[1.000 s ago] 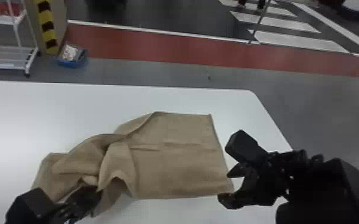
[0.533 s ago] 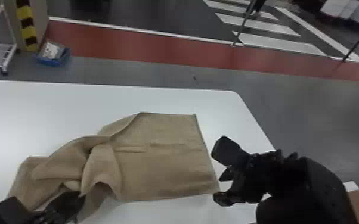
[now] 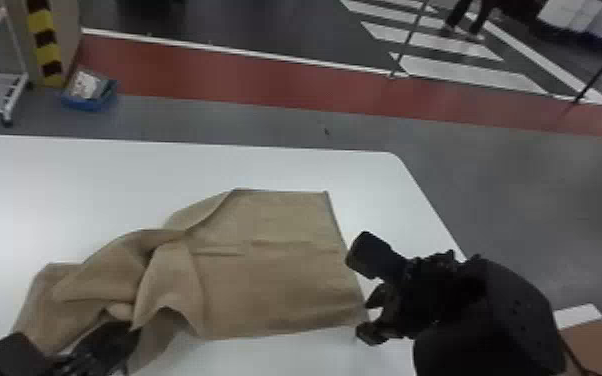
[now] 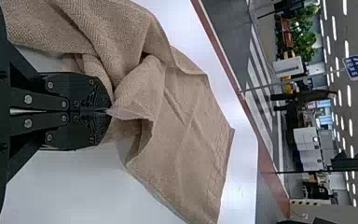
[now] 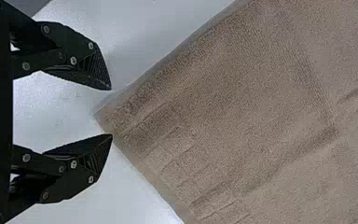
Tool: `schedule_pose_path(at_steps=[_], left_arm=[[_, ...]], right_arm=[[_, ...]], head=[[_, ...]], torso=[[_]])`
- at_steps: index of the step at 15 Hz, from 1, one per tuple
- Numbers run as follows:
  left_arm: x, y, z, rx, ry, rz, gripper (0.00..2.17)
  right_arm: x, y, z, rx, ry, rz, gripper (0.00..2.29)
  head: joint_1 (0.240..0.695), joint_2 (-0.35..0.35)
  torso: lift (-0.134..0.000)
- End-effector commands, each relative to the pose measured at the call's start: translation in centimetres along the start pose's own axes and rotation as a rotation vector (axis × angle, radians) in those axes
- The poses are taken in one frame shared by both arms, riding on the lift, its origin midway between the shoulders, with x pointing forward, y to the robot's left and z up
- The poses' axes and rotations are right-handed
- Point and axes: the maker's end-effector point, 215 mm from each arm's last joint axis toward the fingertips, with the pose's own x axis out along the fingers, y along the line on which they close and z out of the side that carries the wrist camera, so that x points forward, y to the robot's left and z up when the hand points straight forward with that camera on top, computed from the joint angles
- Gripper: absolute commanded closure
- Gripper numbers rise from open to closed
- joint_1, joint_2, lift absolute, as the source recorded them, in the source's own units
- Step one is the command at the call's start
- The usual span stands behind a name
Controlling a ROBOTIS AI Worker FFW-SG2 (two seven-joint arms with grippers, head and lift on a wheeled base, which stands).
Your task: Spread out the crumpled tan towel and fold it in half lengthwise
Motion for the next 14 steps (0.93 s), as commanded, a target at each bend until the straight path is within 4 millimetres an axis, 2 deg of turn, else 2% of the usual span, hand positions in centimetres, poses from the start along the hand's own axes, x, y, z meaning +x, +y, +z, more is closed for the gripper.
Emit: schedule_pose_path(at_steps=[1,2,4,6,7,8,11,13,14], left_arm=[[0.0,0.0,0.1,0.002,-0.002,0.0,2.09],[0.0,0.0,0.1,0.002,-0.002,0.0,2.09],[0.0,0.1,0.0,0.004,-0.001,0.0,2.09],[0.0,0.1,0.0,0.004,-0.001,0.002,2.09],[0.0,0.2,0.0,0.004,0.0,0.002,2.09],[0.0,0.2,0.0,0.004,0.0,0.002,2.09],[0.0,0.2,0.2,0.008,-0.005,0.002,2.09],[0.2,0.2,0.6,0.009,-0.013,0.0,2.09],[0.4,0.2,1.1,0.006,-0.022,0.002,2.09]], right_arm=[[0.4,-0.1,0.3,-0.005,0.006,0.005,0.71],[0.5,-0.1,0.3,-0.003,0.007,0.007,0.71],[0.7,0.0,0.6,-0.009,0.004,0.021,0.94],[0.4,-0.2,1.1,-0.006,-0.009,0.029,0.94],[0.2,-0.2,1.2,0.0,-0.02,0.044,1.14],[-0.3,-0.4,1.7,-0.002,-0.036,0.042,1.18],[-2.9,-1.5,3.0,0.024,-0.121,0.03,1.18],[-5.4,-3.3,3.3,0.035,-0.182,-0.004,1.18],[-6.7,-4.9,3.0,0.057,-0.199,-0.034,1.18]], head=[[0.695,-0.35],[0.695,-0.35],[0.695,-0.35],[0.695,-0.35],[0.695,-0.35],[0.695,-0.348],[0.695,-0.339],[0.695,-0.334],[0.695,-0.336]], torso=[[-0.123],[-0.123],[-0.123],[-0.123],[-0.123],[-0.123],[-0.123],[-0.123],[-0.123]])
